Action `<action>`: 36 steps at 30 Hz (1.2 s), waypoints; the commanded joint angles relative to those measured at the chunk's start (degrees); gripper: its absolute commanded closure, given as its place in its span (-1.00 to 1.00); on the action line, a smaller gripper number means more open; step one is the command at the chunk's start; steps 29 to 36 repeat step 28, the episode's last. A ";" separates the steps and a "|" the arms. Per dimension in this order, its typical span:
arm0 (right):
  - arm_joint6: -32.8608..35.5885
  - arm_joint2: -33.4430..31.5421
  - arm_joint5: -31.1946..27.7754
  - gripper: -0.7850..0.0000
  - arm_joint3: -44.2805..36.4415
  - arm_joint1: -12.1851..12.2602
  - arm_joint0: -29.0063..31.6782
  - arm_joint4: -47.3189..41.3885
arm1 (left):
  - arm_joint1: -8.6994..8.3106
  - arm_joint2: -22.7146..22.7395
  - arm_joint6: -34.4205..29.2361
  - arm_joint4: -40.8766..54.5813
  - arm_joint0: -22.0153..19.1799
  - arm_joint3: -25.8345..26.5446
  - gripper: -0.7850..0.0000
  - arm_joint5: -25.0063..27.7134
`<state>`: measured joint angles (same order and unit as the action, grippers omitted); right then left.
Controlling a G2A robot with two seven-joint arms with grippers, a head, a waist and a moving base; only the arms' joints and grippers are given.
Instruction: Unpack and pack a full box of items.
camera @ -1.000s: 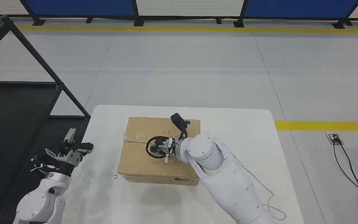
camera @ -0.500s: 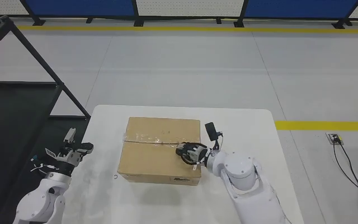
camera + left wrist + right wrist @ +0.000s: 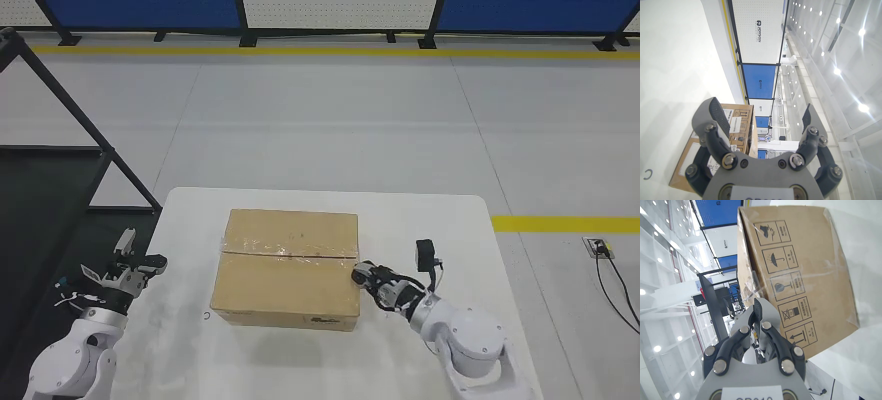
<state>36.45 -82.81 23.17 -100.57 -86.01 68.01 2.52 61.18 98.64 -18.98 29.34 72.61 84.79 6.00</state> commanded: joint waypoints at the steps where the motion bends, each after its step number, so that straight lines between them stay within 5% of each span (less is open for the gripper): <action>1: -1.12 -1.40 -2.17 1.00 -0.45 0.10 1.33 -2.40 | 0.00 0.00 0.00 0.00 0.00 0.00 -1.00 0.00; 6: -3.29 -3.55 -5.44 1.00 0.87 0.32 2.32 -7.08 | 0.00 0.00 0.00 0.00 0.00 0.00 -1.00 0.00; 14: -2.10 -2.56 -2.36 1.00 8.50 0.87 -3.71 -8.07 | 0.00 0.00 0.00 0.00 0.00 0.00 -1.00 0.00; 21: -4.41 -3.65 -13.45 1.00 7.65 0.89 -2.65 -14.70 | 0.00 0.00 0.00 0.00 0.00 0.00 -1.00 0.00; 22: -4.52 -3.39 -15.20 0.61 7.34 0.86 -2.33 -15.46 | 0.00 0.00 0.00 0.00 0.00 0.00 -1.00 0.00; 23: -5.02 -3.20 -16.84 -0.49 7.13 0.82 -2.14 -16.24 | 0.00 0.00 0.00 0.00 0.00 0.00 -1.00 0.00; 24: -5.31 -2.96 -17.68 -1.00 7.02 0.81 -2.12 -16.35 | 0.00 0.00 0.00 0.00 0.00 0.00 -1.00 0.00; 25: -5.31 -2.96 -17.68 -1.00 7.02 0.81 -2.12 -16.35 | 0.00 0.00 0.00 0.00 0.00 0.00 -1.00 0.00; 26: -5.26 -3.00 -17.67 0.89 7.01 0.80 -2.09 -16.39 | 0.00 0.00 0.00 0.00 0.00 0.00 -1.00 0.00; 28: -5.34 -2.93 -17.89 0.55 7.00 0.80 -2.10 -16.40 | 0.00 0.00 0.00 0.00 0.00 0.00 -1.00 0.00; 36: -5.34 -2.93 -17.89 0.55 7.00 0.80 -2.10 -16.40 | 0.00 0.00 0.00 0.00 0.00 0.00 -1.00 0.00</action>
